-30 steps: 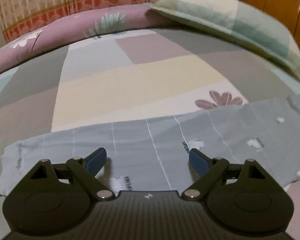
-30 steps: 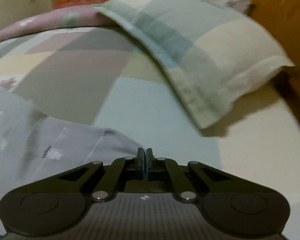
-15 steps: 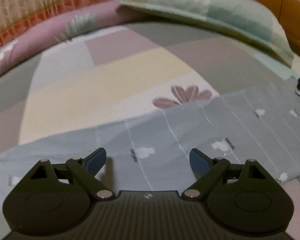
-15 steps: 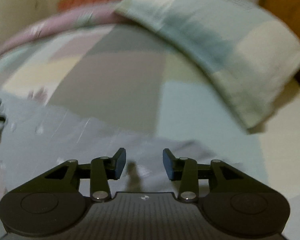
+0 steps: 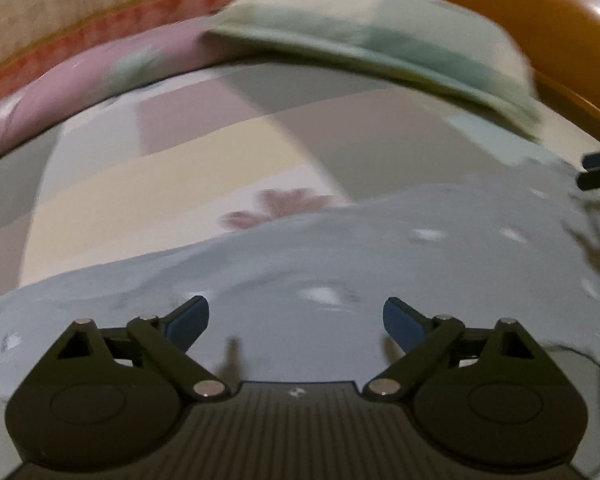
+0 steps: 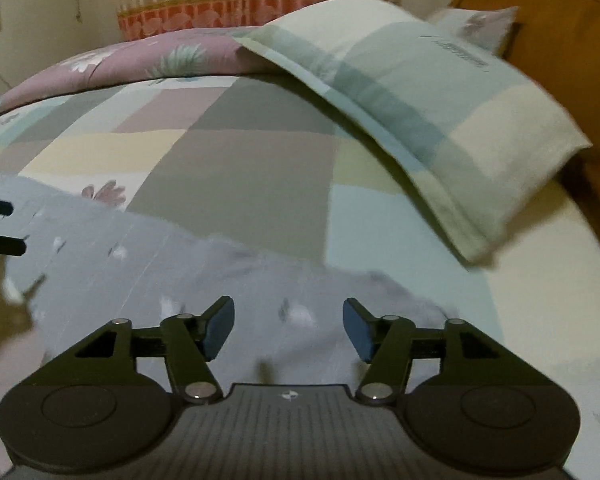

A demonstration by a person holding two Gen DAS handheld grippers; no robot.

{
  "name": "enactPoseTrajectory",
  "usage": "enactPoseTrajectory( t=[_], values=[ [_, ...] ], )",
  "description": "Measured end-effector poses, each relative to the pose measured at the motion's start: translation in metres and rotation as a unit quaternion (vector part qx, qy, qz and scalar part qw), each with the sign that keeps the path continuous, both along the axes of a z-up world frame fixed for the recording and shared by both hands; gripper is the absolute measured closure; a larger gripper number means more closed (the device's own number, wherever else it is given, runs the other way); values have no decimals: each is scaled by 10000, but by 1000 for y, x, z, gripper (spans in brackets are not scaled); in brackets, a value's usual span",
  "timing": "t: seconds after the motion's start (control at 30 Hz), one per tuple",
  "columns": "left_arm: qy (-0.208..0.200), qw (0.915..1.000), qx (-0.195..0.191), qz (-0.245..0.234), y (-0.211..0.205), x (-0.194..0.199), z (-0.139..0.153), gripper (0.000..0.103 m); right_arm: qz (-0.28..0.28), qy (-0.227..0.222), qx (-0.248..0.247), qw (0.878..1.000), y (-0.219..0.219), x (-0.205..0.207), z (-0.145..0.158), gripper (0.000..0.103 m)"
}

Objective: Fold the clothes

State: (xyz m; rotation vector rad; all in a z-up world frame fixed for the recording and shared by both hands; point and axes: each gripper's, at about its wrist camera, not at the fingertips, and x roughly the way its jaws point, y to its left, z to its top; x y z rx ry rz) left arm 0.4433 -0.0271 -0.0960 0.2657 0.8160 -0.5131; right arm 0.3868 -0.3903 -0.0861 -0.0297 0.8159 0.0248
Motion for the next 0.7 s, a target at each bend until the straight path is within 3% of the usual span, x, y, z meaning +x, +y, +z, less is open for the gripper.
enactPoseTrajectory(
  t=[0.1,0.3,0.43,0.57,0.7],
  values=[
    [-7,9992,25,-394,-30,-25,-2,9,-271,82,157,9995,-6,-52,4,35],
    [143,9958,-236,-876,-77,-72,-11,9,-673,706,651,9931,-25,-123,-46,34],
    [430,9950,-77,-895,-97,-94,-18,9,-875,489,896,9909,-34,-163,-47,34],
    [322,9947,-230,-953,-95,-125,-2,9,-1022,215,1203,9872,-41,-190,-30,34],
    [335,9947,-490,-841,-83,-157,9,9,-1313,239,1628,9776,-58,-216,-42,34]
  ],
)
